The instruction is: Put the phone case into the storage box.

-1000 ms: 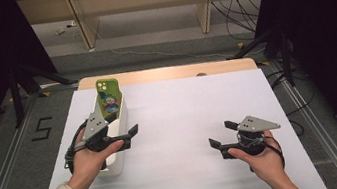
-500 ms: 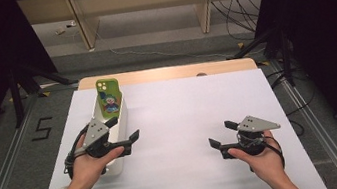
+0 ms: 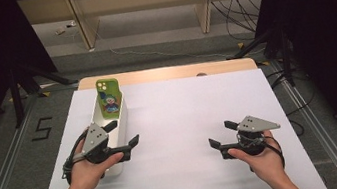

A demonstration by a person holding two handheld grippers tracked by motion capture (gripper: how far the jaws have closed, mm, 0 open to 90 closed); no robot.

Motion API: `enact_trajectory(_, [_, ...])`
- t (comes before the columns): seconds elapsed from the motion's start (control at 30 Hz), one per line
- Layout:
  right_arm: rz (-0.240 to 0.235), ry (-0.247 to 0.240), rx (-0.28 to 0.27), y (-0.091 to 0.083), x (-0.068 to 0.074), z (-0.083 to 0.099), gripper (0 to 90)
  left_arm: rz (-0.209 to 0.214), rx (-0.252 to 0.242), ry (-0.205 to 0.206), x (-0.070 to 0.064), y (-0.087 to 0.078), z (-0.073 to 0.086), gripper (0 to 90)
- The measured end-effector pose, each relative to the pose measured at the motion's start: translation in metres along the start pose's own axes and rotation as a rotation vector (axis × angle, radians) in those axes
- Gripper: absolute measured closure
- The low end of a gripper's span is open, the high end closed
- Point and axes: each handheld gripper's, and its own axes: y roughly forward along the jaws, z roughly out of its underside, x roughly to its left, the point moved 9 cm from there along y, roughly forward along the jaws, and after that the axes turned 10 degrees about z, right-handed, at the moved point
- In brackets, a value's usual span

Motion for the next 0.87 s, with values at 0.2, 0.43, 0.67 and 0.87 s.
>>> enact_trajectory(0.2, [0.001,0.0,-0.001,0.0,0.0,0.0,15.1,0.004,0.005,0.001,-0.0019,-0.0014,0.0039,14.5])
enact_trajectory(0.43, [0.0,-0.002,0.0,0.0,-0.0002,0.0,15.1,0.003,0.001,0.002,-0.0006,-0.0016,0.0039,14.5])
enact_trajectory(0.67, [-0.001,0.0,0.003,0.0002,-0.0001,0.0004,15.1,-0.001,0.0,0.0,0.0004,-0.0015,0.0037,13.7])
enact_trajectory(0.87, [-0.005,0.004,-0.004,-0.0001,-0.0006,-0.0011,15.1,-0.004,-0.001,-0.007,0.0016,-0.0017,0.003,13.4])
